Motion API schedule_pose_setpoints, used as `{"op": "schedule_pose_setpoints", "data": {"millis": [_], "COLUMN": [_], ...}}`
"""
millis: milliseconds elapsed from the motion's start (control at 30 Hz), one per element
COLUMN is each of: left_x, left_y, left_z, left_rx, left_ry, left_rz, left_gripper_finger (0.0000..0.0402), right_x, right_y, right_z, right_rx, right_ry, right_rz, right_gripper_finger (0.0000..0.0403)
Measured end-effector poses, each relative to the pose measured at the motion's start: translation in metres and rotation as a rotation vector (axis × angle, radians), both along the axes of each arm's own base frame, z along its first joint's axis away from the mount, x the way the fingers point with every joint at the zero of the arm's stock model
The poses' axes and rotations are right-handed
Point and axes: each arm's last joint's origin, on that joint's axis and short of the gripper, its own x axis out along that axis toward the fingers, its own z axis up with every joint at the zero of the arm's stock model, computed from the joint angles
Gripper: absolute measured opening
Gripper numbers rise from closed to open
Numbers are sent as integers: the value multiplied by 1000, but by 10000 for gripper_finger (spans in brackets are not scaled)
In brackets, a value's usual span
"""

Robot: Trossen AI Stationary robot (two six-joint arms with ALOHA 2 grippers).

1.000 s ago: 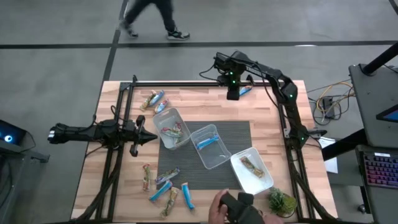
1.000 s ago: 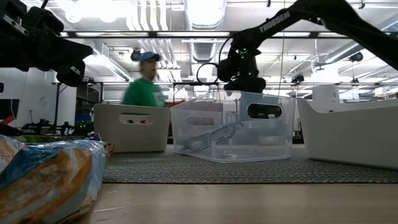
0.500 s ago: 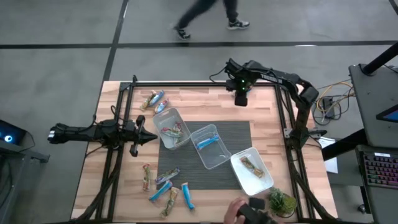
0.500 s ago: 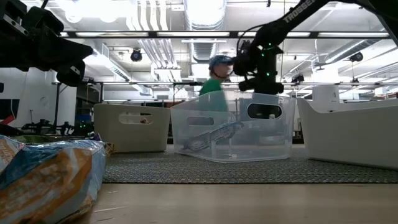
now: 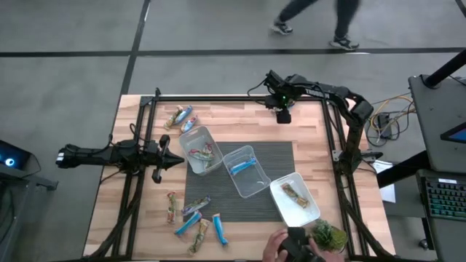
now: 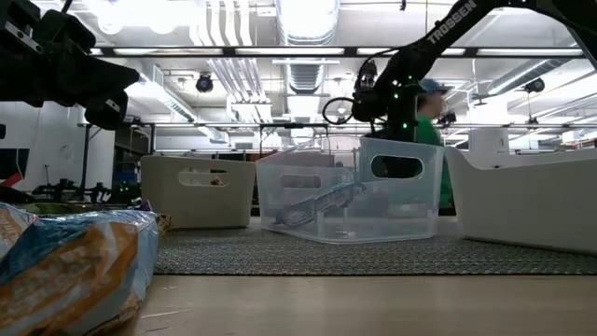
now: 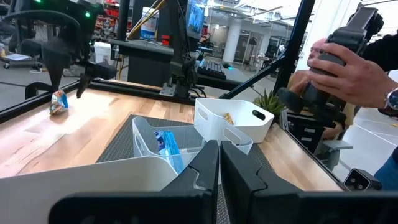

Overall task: Pick and place Granola Bars by type
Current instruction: Put the yellow granola bar into the white bin

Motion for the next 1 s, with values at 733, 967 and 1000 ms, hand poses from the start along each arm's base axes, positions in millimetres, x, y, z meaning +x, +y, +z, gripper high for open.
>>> {"op": "schedule_pose_setpoints", "data": {"millis": [733, 967, 1000], "left_x": [0, 0, 0], "left_y": [0, 0, 0], "left_z": [0, 0, 0], "left_rx": [0, 0, 0], "left_ry": [0, 0, 1], "left_rz": [0, 0, 0], "left_gripper_finger": [0, 0, 0], "right_x": [-2, 0, 0], "right_y": [-8, -12, -12], "right_z": [-37, -45, -45], "right_rx": [-86, -102, -105], "right_ry": [68, 104, 106], "right_rz": [86, 90, 89], "right_gripper_finger": [247, 239, 236]}}
